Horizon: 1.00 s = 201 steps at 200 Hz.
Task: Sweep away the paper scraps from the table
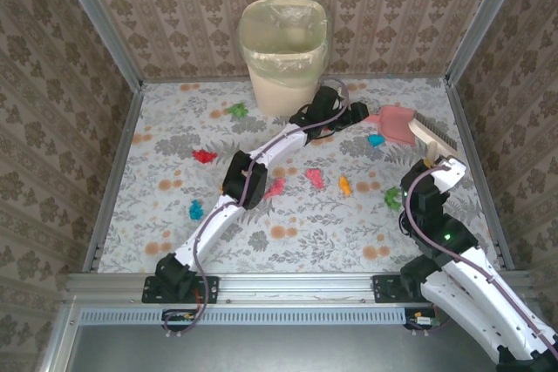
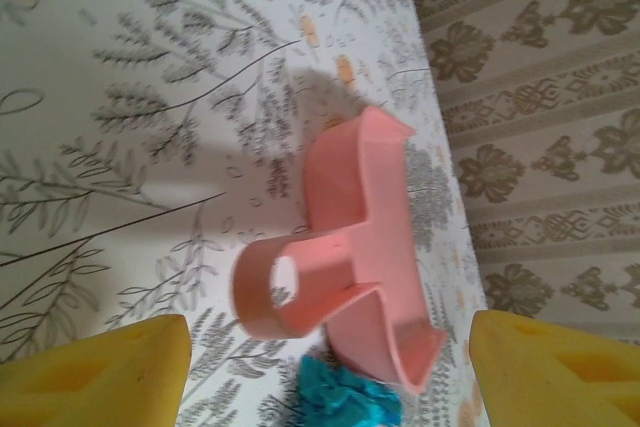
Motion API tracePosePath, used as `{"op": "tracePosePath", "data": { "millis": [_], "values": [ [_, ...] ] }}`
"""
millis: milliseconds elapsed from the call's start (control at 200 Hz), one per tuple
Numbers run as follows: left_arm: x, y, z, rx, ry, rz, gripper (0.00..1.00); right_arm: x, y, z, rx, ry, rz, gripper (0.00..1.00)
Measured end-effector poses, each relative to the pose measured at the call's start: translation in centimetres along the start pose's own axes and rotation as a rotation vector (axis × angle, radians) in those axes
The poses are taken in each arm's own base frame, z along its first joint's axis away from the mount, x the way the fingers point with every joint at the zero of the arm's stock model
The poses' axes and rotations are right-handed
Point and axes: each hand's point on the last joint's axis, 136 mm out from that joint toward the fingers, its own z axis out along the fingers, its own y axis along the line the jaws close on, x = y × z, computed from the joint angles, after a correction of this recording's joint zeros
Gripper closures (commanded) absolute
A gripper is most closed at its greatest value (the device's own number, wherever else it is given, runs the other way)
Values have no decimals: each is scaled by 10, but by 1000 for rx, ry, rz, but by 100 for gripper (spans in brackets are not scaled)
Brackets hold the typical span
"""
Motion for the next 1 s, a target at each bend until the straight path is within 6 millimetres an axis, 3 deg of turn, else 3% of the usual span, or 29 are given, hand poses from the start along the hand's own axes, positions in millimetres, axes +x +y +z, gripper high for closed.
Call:
{"op": "tracePosePath", "data": {
  "millis": [180, 380, 450, 585, 820, 1005],
  "values": [
    [-3, -1, 1, 12, -17, -11, 28, 12, 5, 14, 19, 70, -43, 100],
    [-5, -4, 1, 25, -25, -25, 32, 4, 34, 45, 30, 194, -45, 100],
    [-5, -5, 1, 30, -28, -35, 32, -2, 42, 59, 29, 228, -23, 100],
    [-6, -6, 2, 38, -33, -46, 34, -10, 49, 103, 55, 302, 49, 100],
    [-5, -4, 3, 39, -32, -56, 35, 19, 68, 169, 31, 494, 110, 100],
    [-5, -6, 3, 47, -28, -55, 37, 39, 84, 179, -26, 581, 118, 100]
  ]
}}
